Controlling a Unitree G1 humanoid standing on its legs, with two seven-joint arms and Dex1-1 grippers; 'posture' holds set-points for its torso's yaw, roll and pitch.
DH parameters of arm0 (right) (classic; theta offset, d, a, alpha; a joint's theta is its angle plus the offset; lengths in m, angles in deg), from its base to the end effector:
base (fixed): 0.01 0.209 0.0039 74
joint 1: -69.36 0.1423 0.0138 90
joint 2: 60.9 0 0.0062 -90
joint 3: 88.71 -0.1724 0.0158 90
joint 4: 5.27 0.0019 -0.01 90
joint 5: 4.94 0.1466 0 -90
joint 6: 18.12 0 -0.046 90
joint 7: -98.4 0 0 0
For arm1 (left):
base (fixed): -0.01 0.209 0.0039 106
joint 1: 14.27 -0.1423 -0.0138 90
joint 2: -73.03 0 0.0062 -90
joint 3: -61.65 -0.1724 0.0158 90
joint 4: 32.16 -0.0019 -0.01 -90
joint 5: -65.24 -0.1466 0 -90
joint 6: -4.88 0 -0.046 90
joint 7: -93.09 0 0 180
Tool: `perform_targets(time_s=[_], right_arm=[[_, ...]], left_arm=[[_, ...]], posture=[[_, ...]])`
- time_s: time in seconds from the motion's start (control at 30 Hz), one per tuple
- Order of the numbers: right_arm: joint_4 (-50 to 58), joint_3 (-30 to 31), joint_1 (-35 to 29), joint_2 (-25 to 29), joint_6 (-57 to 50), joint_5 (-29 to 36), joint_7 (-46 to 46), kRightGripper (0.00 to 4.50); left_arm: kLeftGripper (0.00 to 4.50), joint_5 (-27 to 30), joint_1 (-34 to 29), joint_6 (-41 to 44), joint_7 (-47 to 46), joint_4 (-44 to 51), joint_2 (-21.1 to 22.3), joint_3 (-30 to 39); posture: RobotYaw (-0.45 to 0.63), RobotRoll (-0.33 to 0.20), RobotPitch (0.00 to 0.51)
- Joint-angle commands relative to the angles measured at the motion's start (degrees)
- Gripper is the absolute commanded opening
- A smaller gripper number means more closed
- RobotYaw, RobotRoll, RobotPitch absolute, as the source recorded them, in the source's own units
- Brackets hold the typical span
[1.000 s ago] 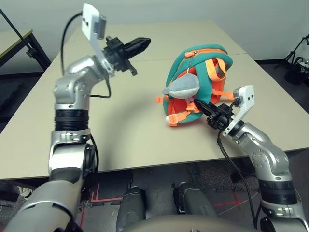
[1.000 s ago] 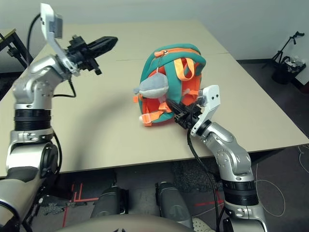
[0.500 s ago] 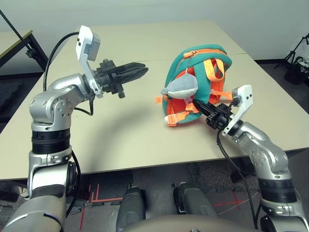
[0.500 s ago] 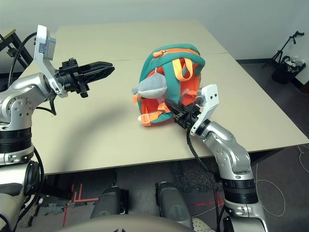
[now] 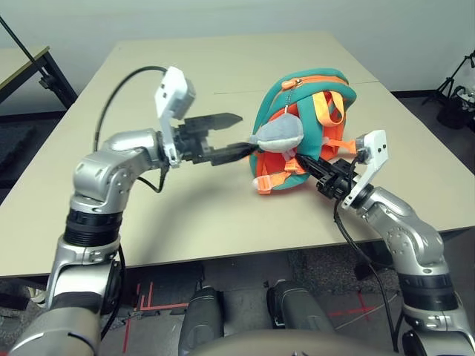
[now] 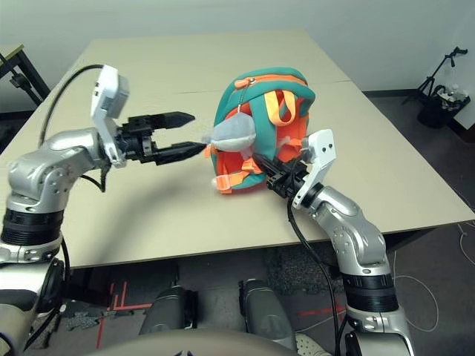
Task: Put the pencil case into the backpack and zip it.
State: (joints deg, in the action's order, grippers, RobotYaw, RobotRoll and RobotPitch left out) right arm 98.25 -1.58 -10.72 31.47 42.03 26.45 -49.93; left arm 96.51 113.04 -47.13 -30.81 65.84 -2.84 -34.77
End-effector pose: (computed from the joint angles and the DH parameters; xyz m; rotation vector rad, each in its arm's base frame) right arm 0.2346 -0.1859 0.1238 0.2129 0.0694 0.7227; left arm 0.2811 0.1619 0.2185 0.1385 0.0375 -1.2968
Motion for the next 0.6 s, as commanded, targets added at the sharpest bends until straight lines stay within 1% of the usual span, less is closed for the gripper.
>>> perform_targets(time_s=[0.03, 0.17, 0.27, 0.47, 0.6], right_arm=[[1.53, 3.31, 0.41, 0.55, -1.84, -0.31, 1.62, 0.14], [3.48, 3.48, 0.72, 1.22, -2.64, 0.06, 1.50, 0.14], [4.66, 3.66, 0.59, 1.65, -3.19, 0.19, 1.71, 0.14], [6.56, 3.68, -0.34, 2.17, -4.16, 0.92, 2.17, 0.14], [7.27, 3.83, -0.79, 2.38, -4.56, 1.12, 2.42, 0.14]], left_arm=[[4.50, -3.09, 1.51, -3.05, 1.14, -2.84, -1.02, -2.90], [4.50, -4.35, 3.13, -4.40, 1.72, -5.50, -2.78, -3.83], [4.50, -6.36, 4.03, -6.39, 2.53, -8.02, -3.05, -5.00], [4.50, -8.28, 5.79, -9.27, 2.45, -12.30, -5.16, -4.73], [4.50, -8.44, 6.45, -9.63, 2.37, -13.49, -6.57, -4.59]], posture=[[-0.16, 0.000, 0.025], [-0.18, 0.000, 0.022], [-0.19, 0.000, 0.020], [-0.20, 0.000, 0.019], [-0.21, 0.000, 0.019]])
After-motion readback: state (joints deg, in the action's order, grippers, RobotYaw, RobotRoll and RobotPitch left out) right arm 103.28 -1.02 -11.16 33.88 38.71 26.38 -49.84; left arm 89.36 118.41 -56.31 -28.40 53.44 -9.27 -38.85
